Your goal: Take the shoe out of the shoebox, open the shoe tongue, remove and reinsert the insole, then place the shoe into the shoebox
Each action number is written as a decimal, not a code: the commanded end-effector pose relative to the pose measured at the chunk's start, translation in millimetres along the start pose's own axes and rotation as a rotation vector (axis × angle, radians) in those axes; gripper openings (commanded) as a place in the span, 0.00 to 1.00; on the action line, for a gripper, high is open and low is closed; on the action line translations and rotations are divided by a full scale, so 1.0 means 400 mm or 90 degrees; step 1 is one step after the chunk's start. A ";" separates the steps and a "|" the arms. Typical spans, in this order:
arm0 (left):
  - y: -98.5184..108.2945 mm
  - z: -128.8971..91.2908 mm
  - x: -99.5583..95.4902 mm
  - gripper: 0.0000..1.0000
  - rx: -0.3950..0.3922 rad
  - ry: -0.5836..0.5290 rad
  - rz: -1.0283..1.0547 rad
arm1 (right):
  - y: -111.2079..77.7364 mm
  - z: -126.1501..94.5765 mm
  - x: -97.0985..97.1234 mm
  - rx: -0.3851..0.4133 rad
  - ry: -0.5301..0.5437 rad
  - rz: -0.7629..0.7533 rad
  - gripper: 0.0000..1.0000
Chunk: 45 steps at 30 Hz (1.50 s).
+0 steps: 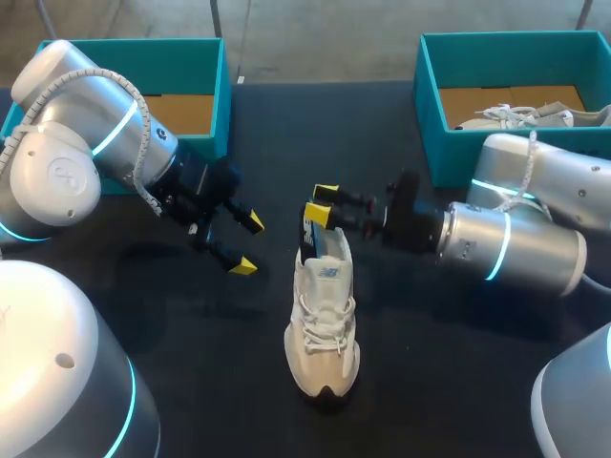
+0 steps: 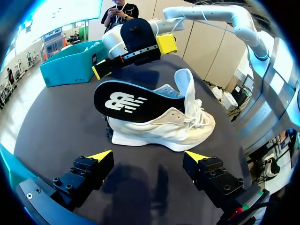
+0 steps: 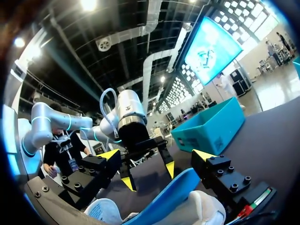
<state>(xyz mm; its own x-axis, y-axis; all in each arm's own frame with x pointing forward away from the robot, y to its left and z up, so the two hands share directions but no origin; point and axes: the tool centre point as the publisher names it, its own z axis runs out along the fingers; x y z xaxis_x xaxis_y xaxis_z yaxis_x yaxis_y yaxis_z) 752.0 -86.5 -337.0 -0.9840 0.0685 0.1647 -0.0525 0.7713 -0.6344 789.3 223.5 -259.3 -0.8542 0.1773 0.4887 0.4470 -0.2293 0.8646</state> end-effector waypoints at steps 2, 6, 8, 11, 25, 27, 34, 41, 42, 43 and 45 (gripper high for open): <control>0.000 0.001 0.000 1.00 -0.001 0.000 0.000 | 0.016 -0.004 -0.013 0.767 0.082 0.002 1.00; 0.000 0.001 0.000 1.00 -0.001 0.000 0.000 | 0.021 -0.009 -0.013 0.800 0.069 -0.004 1.00; 0.000 0.001 0.000 1.00 -0.001 0.000 0.000 | 0.024 -0.013 -0.010 0.811 0.057 -0.014 1.00; 0.000 0.001 0.000 1.00 -0.001 0.000 0.000 | 0.031 -0.014 -0.006 0.806 0.043 -0.024 1.00; 0.000 0.001 0.000 1.00 -0.001 0.000 0.000 | 0.031 -0.014 -0.006 0.806 0.043 -0.024 1.00; 0.000 0.001 0.000 1.00 -0.001 0.000 0.000 | 0.031 -0.014 -0.006 0.806 0.043 -0.024 1.00; 0.000 0.001 0.000 1.00 -0.001 0.000 0.000 | 0.027 -0.001 -0.007 0.830 0.030 -0.017 1.00; 0.000 0.001 0.000 1.00 -0.001 0.000 0.000 | 0.014 0.012 -0.011 0.923 -0.054 0.025 1.00; 0.000 0.001 0.000 1.00 -0.001 0.000 0.000 | 0.018 0.012 -0.014 0.935 -0.068 0.025 1.00; 0.000 0.001 0.000 1.00 -0.001 0.000 0.000 | 0.022 0.013 -0.017 0.946 -0.078 0.026 1.00; 0.000 0.001 0.000 1.00 -0.001 0.000 0.000 | 0.033 0.013 -0.023 0.954 -0.096 0.023 1.00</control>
<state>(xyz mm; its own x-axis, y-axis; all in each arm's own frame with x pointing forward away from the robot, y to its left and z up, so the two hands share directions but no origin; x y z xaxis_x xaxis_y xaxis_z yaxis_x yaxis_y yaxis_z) 752.0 -86.5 -337.0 -0.9840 0.0685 0.1647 -0.0524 0.7713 -0.6344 807.9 227.8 -263.7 -0.8396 0.2790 0.4660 0.4338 -0.1718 0.8845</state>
